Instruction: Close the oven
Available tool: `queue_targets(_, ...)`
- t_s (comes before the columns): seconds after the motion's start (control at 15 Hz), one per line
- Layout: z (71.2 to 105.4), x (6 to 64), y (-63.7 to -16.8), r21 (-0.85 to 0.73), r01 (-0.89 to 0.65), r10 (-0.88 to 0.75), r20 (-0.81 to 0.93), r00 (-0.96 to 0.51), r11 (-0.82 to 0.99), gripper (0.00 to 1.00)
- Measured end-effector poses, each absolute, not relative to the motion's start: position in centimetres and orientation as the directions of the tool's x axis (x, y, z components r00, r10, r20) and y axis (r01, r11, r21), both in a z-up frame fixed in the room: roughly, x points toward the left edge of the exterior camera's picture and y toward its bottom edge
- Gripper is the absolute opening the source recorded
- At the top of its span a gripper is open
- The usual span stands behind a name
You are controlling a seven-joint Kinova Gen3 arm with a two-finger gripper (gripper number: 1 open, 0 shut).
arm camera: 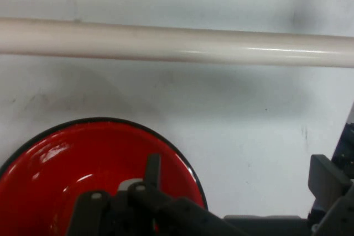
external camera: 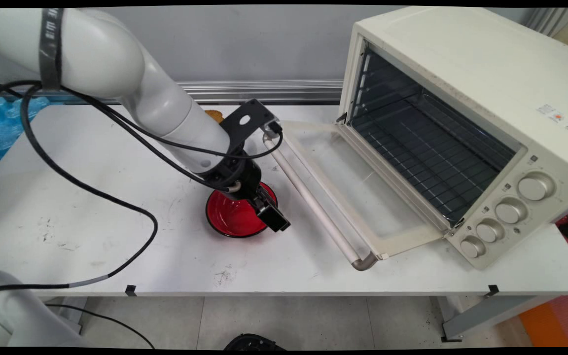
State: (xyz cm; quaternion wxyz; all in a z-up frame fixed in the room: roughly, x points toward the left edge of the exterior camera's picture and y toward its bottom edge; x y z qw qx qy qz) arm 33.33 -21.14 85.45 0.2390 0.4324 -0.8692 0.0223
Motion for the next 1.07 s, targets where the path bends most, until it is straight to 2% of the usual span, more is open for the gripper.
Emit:
queue_targets(0.6,83.8,31.8,-22.5,0.139,-0.743,-0.704,0.468,-0.534,0.655,1.0)
queue_targets(0.67,83.7,31.8,-22.6,0.134,-0.741,-0.701,0.47,-0.537,0.658,0.0)
queue_targets(1.07,83.1,31.9,-23.1,0.107,-0.731,-0.679,0.479,-0.557,0.674,0.0)
